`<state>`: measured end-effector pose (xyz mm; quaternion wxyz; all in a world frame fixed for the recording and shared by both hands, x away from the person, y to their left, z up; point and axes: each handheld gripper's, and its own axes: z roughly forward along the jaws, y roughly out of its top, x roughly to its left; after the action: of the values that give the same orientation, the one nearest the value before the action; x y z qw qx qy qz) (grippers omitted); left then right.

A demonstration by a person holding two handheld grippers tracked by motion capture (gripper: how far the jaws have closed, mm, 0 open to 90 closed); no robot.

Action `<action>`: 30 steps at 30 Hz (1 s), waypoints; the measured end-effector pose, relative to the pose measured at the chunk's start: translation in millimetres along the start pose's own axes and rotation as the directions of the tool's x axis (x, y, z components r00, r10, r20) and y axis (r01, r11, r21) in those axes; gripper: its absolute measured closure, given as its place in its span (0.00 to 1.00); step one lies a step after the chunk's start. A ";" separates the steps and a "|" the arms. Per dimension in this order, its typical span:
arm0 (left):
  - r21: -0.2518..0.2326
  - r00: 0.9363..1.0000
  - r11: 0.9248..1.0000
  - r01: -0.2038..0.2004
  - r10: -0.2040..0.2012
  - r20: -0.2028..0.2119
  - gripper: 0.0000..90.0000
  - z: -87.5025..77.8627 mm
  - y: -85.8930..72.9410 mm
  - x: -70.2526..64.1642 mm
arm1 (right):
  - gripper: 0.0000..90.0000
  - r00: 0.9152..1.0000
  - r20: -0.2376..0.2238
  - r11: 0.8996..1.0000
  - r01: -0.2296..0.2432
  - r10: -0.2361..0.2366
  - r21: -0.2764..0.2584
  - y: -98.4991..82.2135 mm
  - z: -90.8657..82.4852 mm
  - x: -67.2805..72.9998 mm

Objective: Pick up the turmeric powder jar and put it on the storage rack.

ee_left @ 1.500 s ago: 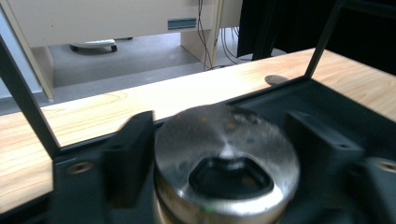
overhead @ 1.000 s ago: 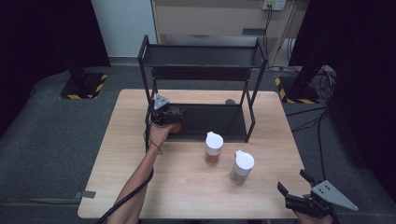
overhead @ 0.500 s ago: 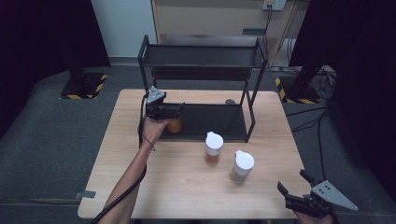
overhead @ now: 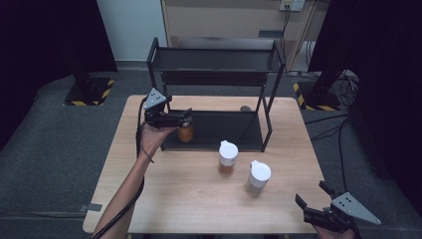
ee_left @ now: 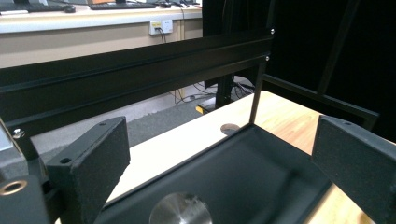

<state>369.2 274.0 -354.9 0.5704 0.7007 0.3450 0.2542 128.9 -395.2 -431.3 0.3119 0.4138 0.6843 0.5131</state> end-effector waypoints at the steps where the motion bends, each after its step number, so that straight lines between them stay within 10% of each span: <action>1: -0.003 1.000 1.000 -0.005 0.005 0.003 0.04 -3.7 -0.1 -1.2 | 0.06 1.000 0.000 1.000 0.000 0.000 -0.001 0.0 0.0 0.0; 30: -0.063 0.993 0.996 -0.059 0.066 0.101 0.03 -97.1 -23.7 -24.9 | 0.06 1.000 0.001 1.000 0.006 -0.006 0.004 0.8 0.8 0.9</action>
<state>276.0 318.0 -355.7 0.5999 0.7059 0.2854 0.2458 129.3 -394.0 -430.7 0.3127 0.4127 0.6864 0.5107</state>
